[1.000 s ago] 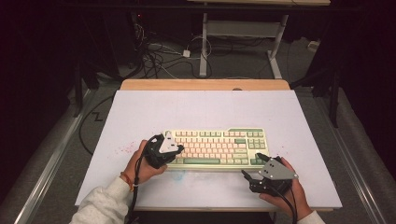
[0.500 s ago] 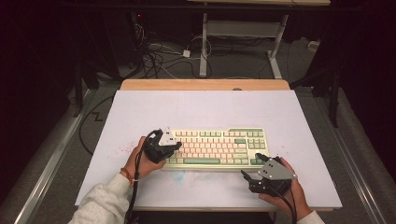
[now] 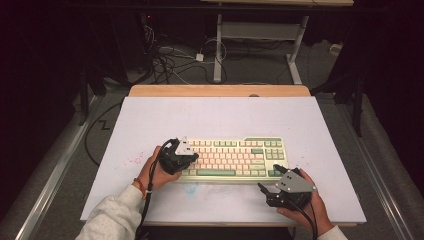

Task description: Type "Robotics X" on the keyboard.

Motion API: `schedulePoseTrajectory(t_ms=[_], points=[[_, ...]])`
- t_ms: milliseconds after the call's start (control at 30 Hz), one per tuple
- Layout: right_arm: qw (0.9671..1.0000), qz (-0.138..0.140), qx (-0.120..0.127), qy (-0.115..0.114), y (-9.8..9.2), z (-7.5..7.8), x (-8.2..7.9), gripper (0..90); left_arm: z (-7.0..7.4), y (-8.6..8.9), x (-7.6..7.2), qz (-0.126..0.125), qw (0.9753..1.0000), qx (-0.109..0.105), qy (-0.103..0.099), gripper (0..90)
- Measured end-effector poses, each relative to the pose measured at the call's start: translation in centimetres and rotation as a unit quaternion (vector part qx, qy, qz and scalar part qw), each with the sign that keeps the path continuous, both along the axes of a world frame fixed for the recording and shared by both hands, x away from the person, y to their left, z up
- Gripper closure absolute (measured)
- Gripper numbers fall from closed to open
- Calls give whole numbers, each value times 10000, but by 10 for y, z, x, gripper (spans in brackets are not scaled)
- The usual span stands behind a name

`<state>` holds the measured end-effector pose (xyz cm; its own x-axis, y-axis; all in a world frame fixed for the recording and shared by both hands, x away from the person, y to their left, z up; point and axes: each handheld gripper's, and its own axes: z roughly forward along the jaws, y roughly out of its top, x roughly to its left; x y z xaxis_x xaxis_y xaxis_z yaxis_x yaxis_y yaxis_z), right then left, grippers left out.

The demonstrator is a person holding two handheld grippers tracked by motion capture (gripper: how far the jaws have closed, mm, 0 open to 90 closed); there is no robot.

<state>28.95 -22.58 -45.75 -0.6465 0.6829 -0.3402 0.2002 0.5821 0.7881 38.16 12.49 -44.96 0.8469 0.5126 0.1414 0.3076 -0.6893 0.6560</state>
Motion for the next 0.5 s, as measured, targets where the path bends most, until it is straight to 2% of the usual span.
schedulePoseTrajectory(t_ms=[500], points=[[10000, -1, -27, 19, 1, -1, 0, 240, -4, -4, 1, -15, 9999, 110, 50, 872]])
